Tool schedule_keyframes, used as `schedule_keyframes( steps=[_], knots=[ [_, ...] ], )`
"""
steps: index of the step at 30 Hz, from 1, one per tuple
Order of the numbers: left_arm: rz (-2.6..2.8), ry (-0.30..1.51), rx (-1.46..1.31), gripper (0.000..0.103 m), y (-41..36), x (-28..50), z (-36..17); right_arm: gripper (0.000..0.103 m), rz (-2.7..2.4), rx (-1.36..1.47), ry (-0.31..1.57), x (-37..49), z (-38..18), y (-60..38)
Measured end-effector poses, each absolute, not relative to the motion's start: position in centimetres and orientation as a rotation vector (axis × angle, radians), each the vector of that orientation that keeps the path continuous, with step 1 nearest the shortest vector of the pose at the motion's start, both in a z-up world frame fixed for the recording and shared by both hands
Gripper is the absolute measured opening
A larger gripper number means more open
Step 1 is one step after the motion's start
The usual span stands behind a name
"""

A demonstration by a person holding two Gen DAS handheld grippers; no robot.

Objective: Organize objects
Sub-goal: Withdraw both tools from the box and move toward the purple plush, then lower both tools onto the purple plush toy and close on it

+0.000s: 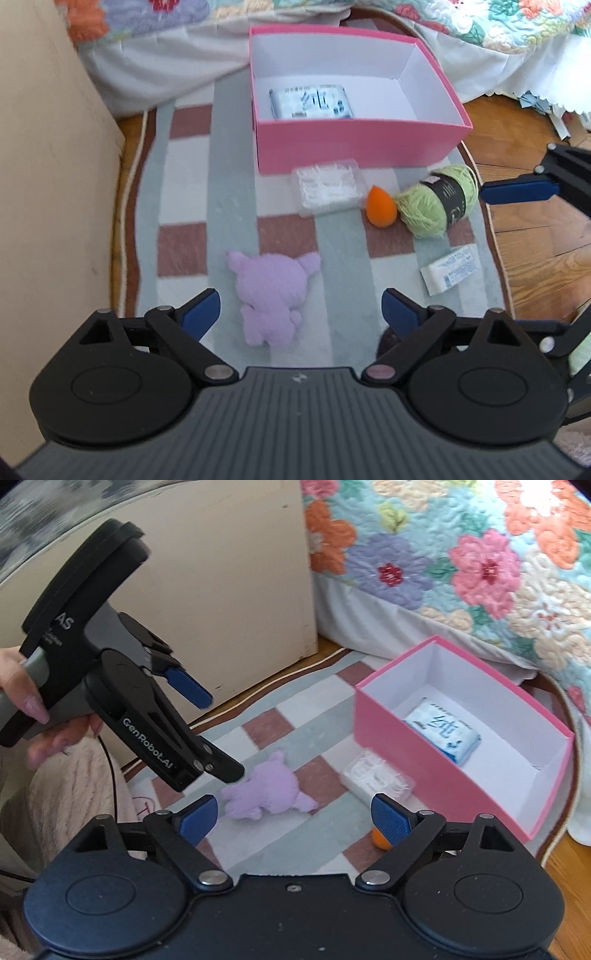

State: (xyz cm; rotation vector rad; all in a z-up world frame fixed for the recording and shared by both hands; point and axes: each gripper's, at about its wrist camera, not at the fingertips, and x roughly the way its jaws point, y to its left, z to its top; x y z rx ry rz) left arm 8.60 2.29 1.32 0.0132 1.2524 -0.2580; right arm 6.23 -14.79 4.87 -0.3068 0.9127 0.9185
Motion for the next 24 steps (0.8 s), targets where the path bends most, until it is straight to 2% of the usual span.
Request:
schedule_keyframes(
  steps=[11,17,20,24],
  knots=[
    [-0.260,1.285,-0.103,0.096,4.4,8.9,-1.7,0.093,0.960,-0.321,0.893,5.1,2.9,-13.5],
    [-0.285,1.285,-0.065,0.096,4.6,8.7,-3.0,0.093,0.977,-0.310,0.905,5.2,2.2,-12.8],
    [-0.296,1.281,-0.077,0.092,4.9,8.7,-3.7,0.093,0.932,-0.293,0.871,5.1,1.3,-12.4],
    [-0.314,1.267,-0.131,0.092,5.7,8.8,-4.2,0.093,0.869,-0.254,0.845,5.1,-0.2,-12.2]
  ],
)
